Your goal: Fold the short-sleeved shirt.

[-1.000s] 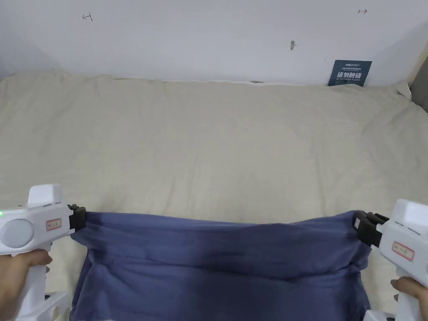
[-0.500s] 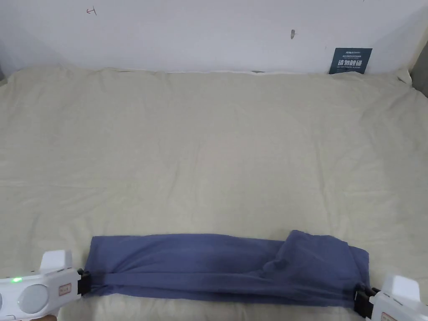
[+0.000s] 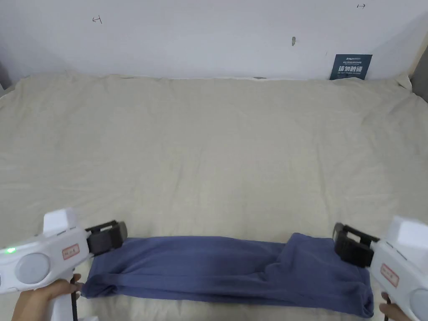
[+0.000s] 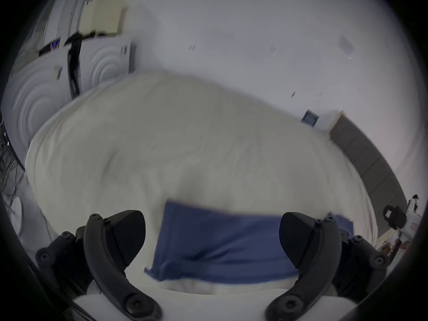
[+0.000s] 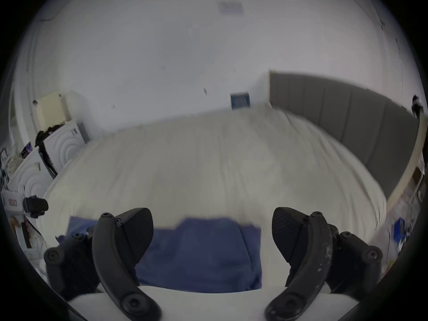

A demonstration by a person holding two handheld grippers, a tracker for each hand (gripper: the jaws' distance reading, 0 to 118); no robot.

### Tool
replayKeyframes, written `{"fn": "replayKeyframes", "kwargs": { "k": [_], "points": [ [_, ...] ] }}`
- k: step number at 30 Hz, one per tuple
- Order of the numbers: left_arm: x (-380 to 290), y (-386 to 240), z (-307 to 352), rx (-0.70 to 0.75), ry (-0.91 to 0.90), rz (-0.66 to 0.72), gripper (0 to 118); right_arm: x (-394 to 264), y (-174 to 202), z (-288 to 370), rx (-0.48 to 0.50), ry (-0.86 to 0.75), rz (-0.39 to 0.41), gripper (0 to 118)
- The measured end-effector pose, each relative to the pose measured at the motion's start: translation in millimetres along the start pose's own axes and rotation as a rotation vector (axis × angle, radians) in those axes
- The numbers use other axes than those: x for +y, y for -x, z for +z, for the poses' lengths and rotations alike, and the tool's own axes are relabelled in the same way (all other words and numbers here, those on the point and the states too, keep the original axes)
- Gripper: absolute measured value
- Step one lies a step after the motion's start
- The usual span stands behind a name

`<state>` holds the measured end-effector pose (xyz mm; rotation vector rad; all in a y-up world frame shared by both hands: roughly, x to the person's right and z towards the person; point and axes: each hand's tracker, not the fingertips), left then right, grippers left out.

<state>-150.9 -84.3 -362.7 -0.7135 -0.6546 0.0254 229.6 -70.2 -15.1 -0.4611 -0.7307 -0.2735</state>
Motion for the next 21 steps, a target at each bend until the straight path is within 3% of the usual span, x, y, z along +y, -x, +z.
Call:
{"fn": "replayKeyframes", "kwargs": {
  "k": [5,10,11,14,15,16,17,21],
  "points": [
    [33.7,-59.6,37.7,0.004,-0.319,-0.102,117,45.3,46.5,26.5,0.012,-0.221,0.083,107],
    [42.1,-93.1,50.1,0.018,-0.502,-0.168,112,60.7,78.7,38.4,-0.037,-0.358,0.146,103],
    [42.4,-98.6,50.8,0.029,-0.526,-0.173,107,61.9,83.5,39.6,-0.047,-0.371,0.159,98],
    [38.8,-107.7,52.8,0.03,-0.567,-0.185,65,59.7,90.0,42.8,-0.048,-0.401,0.158,60],
    [38.4,-110.0,53.3,0.022,-0.571,-0.186,30,59.1,91.1,43.5,-0.046,-0.406,0.157,38],
    [38.6,-110.8,53.1,0.011,-0.566,-0.187,3,58.3,91.8,44.1,-0.043,-0.413,0.155,15],
    [38.6,-111.5,52.2,-0.003,-0.555,-0.195,1,56.8,91.1,42.8,-0.04,-0.419,0.149,3],
    [39.3,-116.1,42.1,-0.039,-0.528,-0.166,0,57.2,91.8,41.4,-0.027,-0.42,0.145,1]
  ]
}}
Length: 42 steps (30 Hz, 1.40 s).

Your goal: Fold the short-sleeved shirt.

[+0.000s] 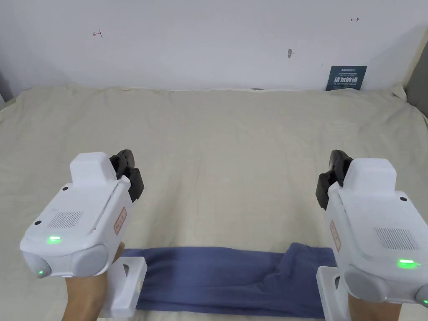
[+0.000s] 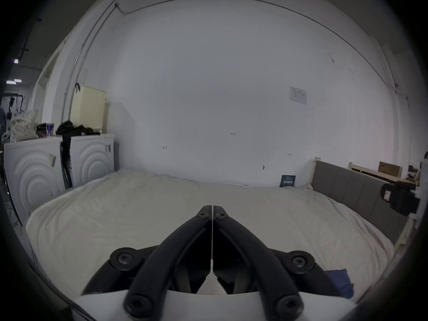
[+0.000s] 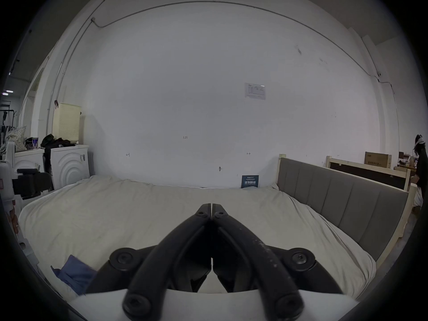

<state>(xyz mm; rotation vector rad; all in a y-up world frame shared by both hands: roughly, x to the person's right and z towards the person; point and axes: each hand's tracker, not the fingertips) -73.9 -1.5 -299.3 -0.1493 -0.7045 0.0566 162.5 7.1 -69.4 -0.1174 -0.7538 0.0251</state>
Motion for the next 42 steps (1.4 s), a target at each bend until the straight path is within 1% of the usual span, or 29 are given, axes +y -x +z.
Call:
{"fn": "replayKeyframes", "kwargs": {
  "k": [2,5,8,13,16,18,20,22,23,24,26,27,29,31,32,34,36,37,40,42],
  "points": [
    [0.3,6.3,0.7,0.005,0.005,0.023,0,-0.8,0.8,-0.5,-0.007,-0.004,0.003,1],
    [-3.1,10.1,-2.7,0.006,0.018,0.01,0,-0.5,1.5,-1.7,-0.008,-0.007,0.007,1],
    [-5.4,22.8,-3.4,-0.029,0.063,0.017,0,-1.2,2.3,-4.6,-0.003,-0.002,0.009,1],
    [-12.8,61.2,-16.8,-0.146,0.262,0.18,0,-4.8,6.1,-10.6,0.002,0.013,0.021,1],
    [-24.2,89.0,-27.3,-0.206,0.423,0.251,0,-7.9,9.6,-14.7,0.008,0.028,0.031,1],
    [-36.1,106.7,-35.1,-0.176,0.559,0.293,0,-10.3,12.2,-17.9,0.012,0.04,0.036,1],
    [-53.9,130.7,-39.2,-0.212,0.632,0.328,0,-12.9,14.8,-21.0,0.015,0.051,0.039,1],
    [-70.8,150.8,-42.3,-0.233,0.749,0.393,0,-15.9,17.7,-24.5,0.017,0.063,0.044,1],
    [-80.0,161.0,-42.4,-0.231,0.765,0.408,0,-17.6,19.2,-26.9,0.018,0.071,0.047,1],
    [-88.6,169.9,-43.7,-0.258,0.804,0.395,0,-19.2,20.6,-29.0,0.019,0.078,0.05,1],
    [-103.7,181.8,-42.5,-0.214,0.831,0.373,2,-22.9,23.8,-33.4,0.022,0.093,0.056,1],
    [-110.6,188.4,-42.9,-0.243,0.856,0.377,3,-24.6,25.4,-35.4,0.024,0.1,0.057,1],
    [-125.1,204.8,-44.5,-0.218,0.88,0.449,5,-28.6,28.9,-39.7,0.027,0.114,0.062,1],
    [-136.8,212.1,-44.6,-0.175,0.897,0.47,23,-32.0,32.4,-44.2,0.031,0.13,0.07,1],
    [-142.0,215.8,-45.0,-0.18,0.897,0.456,34,-33.6,34.2,-45.7,0.034,0.137,0.073,1],
    [-150.1,218.9,-46.4,-0.171,0.915,0.472,70,-36.5,37.0,-49.0,0.038,0.15,0.081,1],
    [-157.0,223.3,-49.9,-0.179,0.954,0.527,101,-39.8,39.1,-52.2,0.041,0.161,0.088,1],
    [-160.7,225.9,-51.7,-0.186,0.968,0.569,106,-41.4,39.9,-53.7,0.041,0.167,0.092,1],
    [-173.8,230.2,-59.8,-0.163,0.964,0.597,104,-45.6,40.8,-57.2,0.041,0.184,0.094,1],
    [-179.3,229.0,-61.5,-0.168,0.959,0.588,104,-47.2,40.6,-58.8,0.039,0.195,0.094,1]
  ]
}}
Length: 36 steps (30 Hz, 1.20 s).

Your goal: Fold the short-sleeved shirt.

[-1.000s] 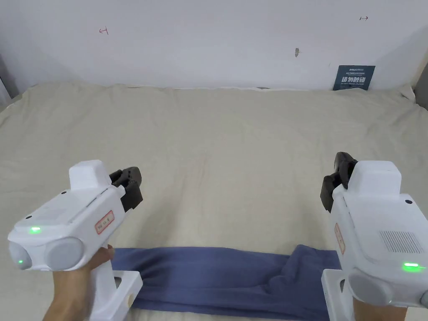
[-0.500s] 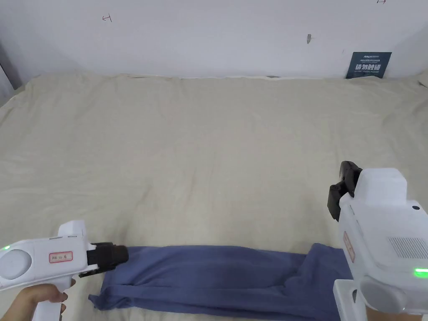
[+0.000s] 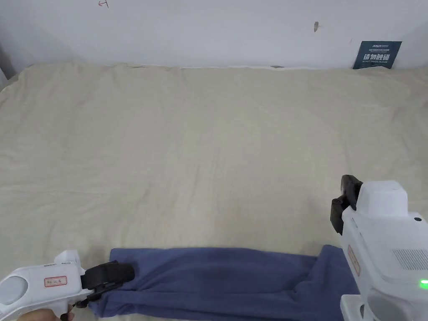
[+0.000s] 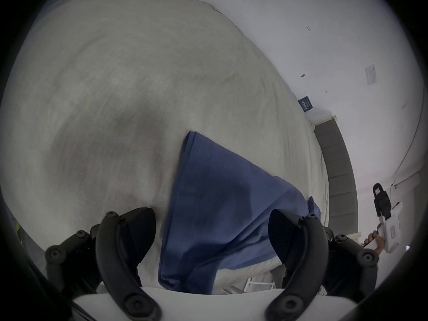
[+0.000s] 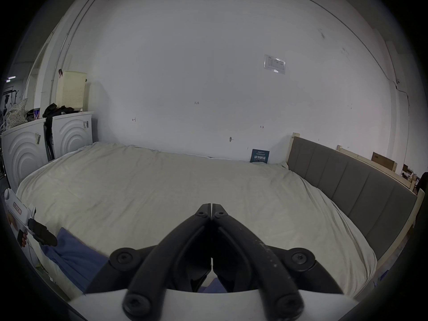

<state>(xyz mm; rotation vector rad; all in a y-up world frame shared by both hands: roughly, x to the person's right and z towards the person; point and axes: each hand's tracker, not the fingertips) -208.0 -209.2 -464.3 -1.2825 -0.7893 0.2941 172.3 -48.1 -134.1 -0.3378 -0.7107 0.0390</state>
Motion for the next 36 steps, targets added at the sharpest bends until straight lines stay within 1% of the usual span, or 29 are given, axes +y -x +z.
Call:
{"fn": "replayKeyframes", "kwargs": {
  "k": [2,3,7,8,9,10,12,13,16,18,22,23,25,28,30,32,35,36],
  "points": [
    [0.8,-3.5,0.5,0.007,0.002,-0.016,100,-1.0,-0.9,-0.8,-0.005,0.005,0.002,1],
    [1.0,-6.5,1.9,0.027,-0.003,-0.034,91,-1.4,-1.3,-1.5,-0.007,0.008,0.003,1],
    [-3.3,-4.5,-3.5,0.129,0.002,-0.165,59,-2.2,-3.0,-3.5,-0.005,0.016,-0.011,1],
    [-6.7,-9.6,-2.2,0.15,0.001,-0.181,48,-2.3,-3.0,-3.6,-0.006,0.015,-0.014,1],
    [-8.2,-11.4,-1.1,0.173,-0.007,-0.187,34,-2.2,-2.9,-3.7,-0.008,0.016,-0.016,1],
    [-9.5,-11.5,-0.1,0.176,-0.014,-0.192,24,-2.4,-3.0,-3.2,-0.007,0.016,-0.018,1],
    [-12.7,-13.9,1.7,0.158,-0.018,-0.193,8,-2.6,-3.5,-2.9,-0.002,0.018,-0.033,1],
    [-14.6,-17.1,0.5,0.131,-0.016,-0.17,6,-2.7,-3.9,-2.5,0.0,0.019,-0.037,1],
    [-13.4,-22.6,-0.7,0.109,-0.028,-0.172,5,-2.5,-5.9,0.9,-0.001,0.019,-0.038,1],
    [-13.8,-31.7,4.3,0.124,-0.048,-0.207,4,-1.3,-8.5,3.2,-0.002,0.015,-0.035,1],
    [-4.8,-35.9,30.0,0.156,-0.106,-0.244,4,3.7,-13.0,6.5,-0.008,-0.002,-0.039,1],
    [-1.6,-34.8,38.2,0.169,-0.123,-0.246,4,5.0,-13.6,7.4,-0.007,-0.007,-0.04,1],
    [-0.6,-35.0,52.7,0.148,-0.121,-0.226,3,7.1,-14.0,9.1,-0.005,-0.015,-0.042,1],
    [-0.7,-33.3,69.9,0.231,-0.161,-0.247,3,9.2,-14.6,12.5,0.001,-0.025,-0.044,1],
    [1.3,-24.8,78.7,0.254,-0.167,-0.213,4,9.4,-16.0,14.2,0.006,-0.032,-0.047,1],
    [0.0,-24.1,83.4,0.267,-0.16,-0.21,4,9.7,-18.1,16.4,0.01,-0.037,-0.051,1],
    [-6.3,-41.5,80.8,0.274,-0.163,-0.219,4,9.4,-20.9,19.6,0.011,-0.043,-0.051,1],
    [-9.6,-52.8,78.9,0.275,-0.171,-0.25,4,9.5,-22.1,20.6,0.011,-0.043,-0.051,1]
  ]
}}
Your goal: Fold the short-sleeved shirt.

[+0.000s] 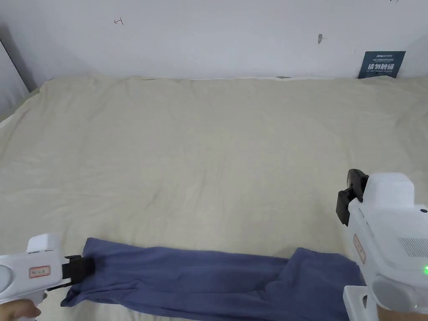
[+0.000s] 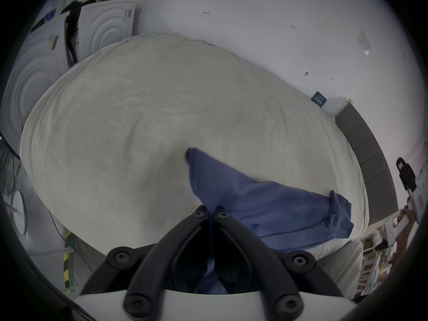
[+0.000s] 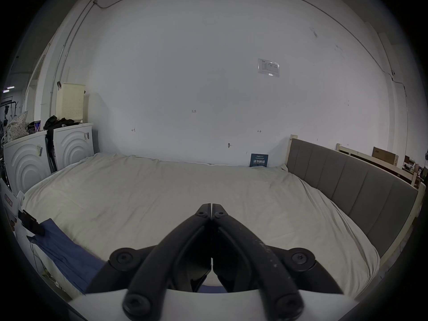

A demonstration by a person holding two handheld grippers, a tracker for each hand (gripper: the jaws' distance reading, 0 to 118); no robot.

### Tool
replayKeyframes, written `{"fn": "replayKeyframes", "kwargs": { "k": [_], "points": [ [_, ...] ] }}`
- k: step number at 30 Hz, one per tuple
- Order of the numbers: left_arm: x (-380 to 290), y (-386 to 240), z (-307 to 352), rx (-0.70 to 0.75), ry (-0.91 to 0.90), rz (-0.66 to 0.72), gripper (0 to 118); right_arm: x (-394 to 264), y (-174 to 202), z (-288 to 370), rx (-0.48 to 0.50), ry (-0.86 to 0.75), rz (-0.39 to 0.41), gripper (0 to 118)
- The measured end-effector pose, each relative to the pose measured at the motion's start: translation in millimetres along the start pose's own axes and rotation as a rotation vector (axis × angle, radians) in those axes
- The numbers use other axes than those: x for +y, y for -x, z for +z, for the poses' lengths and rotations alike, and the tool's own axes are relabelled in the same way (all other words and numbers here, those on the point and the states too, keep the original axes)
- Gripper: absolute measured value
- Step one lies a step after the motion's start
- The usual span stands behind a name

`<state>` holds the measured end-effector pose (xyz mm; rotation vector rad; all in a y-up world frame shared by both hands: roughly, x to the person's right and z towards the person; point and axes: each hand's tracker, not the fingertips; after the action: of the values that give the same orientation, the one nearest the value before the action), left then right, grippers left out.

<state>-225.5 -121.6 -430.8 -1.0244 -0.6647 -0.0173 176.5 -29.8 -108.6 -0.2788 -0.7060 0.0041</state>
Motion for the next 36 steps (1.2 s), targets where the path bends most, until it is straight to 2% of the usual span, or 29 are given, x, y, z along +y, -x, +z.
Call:
{"fn": "replayKeyframes", "kwargs": {
  "k": [6,12,17,22,23,25,26,27,30,34,36],
  "points": [
    [0.9,-96.9,-8.1,-0.169,0.037,-0.128,4,-0.8,-7.5,8.8,0.0,-0.01,-0.005,1],
    [-6.1,-183.2,-52.4,-0.279,0.137,-0.203,4,-3.9,-20.5,18.7,-0.01,-0.013,-0.011,1],
    [-24.7,-239.9,-90.3,-0.291,0.204,-0.25,4,-6.7,-37.6,23.9,-0.033,-0.011,-0.011,1],
    [-39.5,-262.0,-120.5,-0.245,0.298,-0.253,6,-8.2,-54.3,27.3,-0.063,-0.007,-0.015,1],
    [-41.6,-264.5,-124.2,-0.232,0.315,-0.271,16,-8.5,-56.7,27.9,-0.068,-0.004,-0.012,1],
    [-45.9,-266.5,-122.4,-0.239,0.307,-0.254,78,-8.8,-60.3,28.7,-0.076,-0.002,-0.012,1],
    [-47.4,-266.3,-121.6,-0.256,0.306,-0.242,102,-8.9,-61.3,29.2,-0.077,-0.001,-0.013,1],
    [-48.1,-265.8,-120.0,-0.269,0.298,-0.234,118,-8.9,-61.7,29.5,-0.078,0.0,-0.013,1],
    [-44.7,-263.8,-103.8,-0.296,0.24,-0.212,115,-8.7,-61.3,30.3,-0.078,0.0,-0.01,1],
    [-39.0,-254.8,-79.3,-0.249,0.103,-0.207,112,-7.8,-58.5,30.3,-0.068,0.002,-0.01,1],
    [-38.3,-248.6,-64.4,-0.199,-0.011,-0.235,101,-6.8,-56.7,30.3,-0.062,0.0,-0.009,1]
  ]
}}
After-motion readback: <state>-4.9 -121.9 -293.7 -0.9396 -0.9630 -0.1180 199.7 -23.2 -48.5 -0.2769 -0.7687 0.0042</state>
